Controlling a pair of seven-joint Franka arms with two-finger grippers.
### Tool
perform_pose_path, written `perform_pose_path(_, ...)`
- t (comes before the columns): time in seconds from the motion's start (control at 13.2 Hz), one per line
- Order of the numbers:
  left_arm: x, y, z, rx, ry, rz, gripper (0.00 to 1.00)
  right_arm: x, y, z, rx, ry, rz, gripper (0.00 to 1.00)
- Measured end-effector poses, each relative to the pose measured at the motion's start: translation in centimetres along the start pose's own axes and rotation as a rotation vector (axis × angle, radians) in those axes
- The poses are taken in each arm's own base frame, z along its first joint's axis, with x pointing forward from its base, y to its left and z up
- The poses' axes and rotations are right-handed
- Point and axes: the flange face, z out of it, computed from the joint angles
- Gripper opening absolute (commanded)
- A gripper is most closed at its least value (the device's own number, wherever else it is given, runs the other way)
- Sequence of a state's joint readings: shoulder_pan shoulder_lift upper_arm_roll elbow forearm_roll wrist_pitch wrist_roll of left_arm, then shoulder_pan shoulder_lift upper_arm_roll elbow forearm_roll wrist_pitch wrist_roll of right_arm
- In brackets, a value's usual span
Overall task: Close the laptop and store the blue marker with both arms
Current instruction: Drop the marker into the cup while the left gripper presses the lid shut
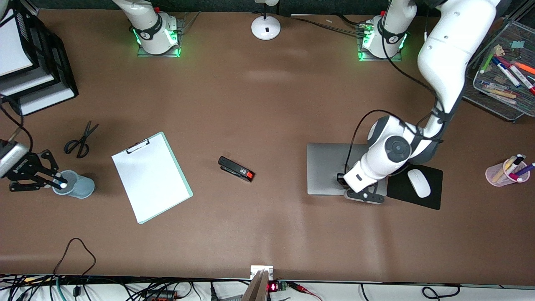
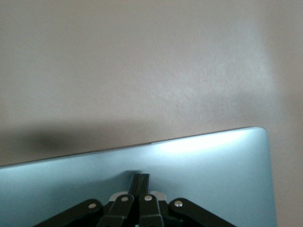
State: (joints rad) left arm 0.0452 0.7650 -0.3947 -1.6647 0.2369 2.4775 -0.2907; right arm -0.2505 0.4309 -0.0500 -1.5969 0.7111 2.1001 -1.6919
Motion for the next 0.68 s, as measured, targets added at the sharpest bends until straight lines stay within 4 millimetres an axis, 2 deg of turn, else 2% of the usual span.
perform_pose_path(0.15,0.1,0.0,1.0,-0.007,-0.007,-0.004,0.00,-3.3,0.6,0.1,0.017,0.073,-0.020,0.00)
perform_pose_path(0.38,0.5,-0.2,0.7,-0.006,0.002,-0.007,0.00,-7.4,1.2,0.9,0.033,0.149,-0.048,0.00)
perform_pose_path(0.53,0.9,-0.8,0.3,-0.004,0.012,-0.016,0.00,-9.0,1.6,1.5,0.037,0.176,-0.060,0.00)
perform_pose_path(0.68,1.9,-1.7,-1.3,-0.001,0.040,-0.028,0.00,-9.7,2.4,2.2,0.044,0.189,-0.074,0.00)
